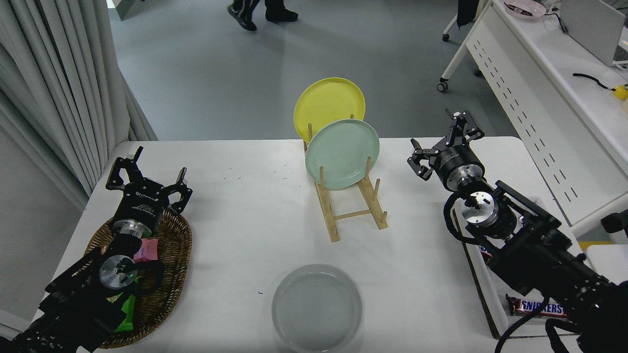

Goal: Place the plate on the table

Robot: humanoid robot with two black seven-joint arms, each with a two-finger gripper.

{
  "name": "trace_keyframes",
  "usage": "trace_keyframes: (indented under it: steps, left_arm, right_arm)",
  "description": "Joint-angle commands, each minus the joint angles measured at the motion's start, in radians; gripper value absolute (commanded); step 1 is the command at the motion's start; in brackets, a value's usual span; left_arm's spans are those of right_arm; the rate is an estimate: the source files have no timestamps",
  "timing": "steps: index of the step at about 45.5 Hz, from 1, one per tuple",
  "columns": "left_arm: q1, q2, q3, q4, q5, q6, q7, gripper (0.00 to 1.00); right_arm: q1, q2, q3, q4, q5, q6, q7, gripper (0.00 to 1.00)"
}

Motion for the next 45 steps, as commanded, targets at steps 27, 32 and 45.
trace_keyframes:
  steps: [27,32,45]
  left_arm:
    - [0.0,0.0,0.0,0.0,0.0,0.0,0.001,1.0]
    - [0.0,0.0,0.0,0.0,0.0,0.0,0.0,1.0]
    - [0.0,0.0,0.0,0.0,0.0,0.0,0.0,1.0]
  right_arm:
    - [-0.05,0.001,-0.002,-0.078,0.001,0.104,0.004,0.99]
    - [-0.084,-0.005,0.0,-0.046,0.001,0.133,0.006,0.99]
    - [-0.141,-0.024,-0.002,-0.006,0.0,0.159,0.029,1.0]
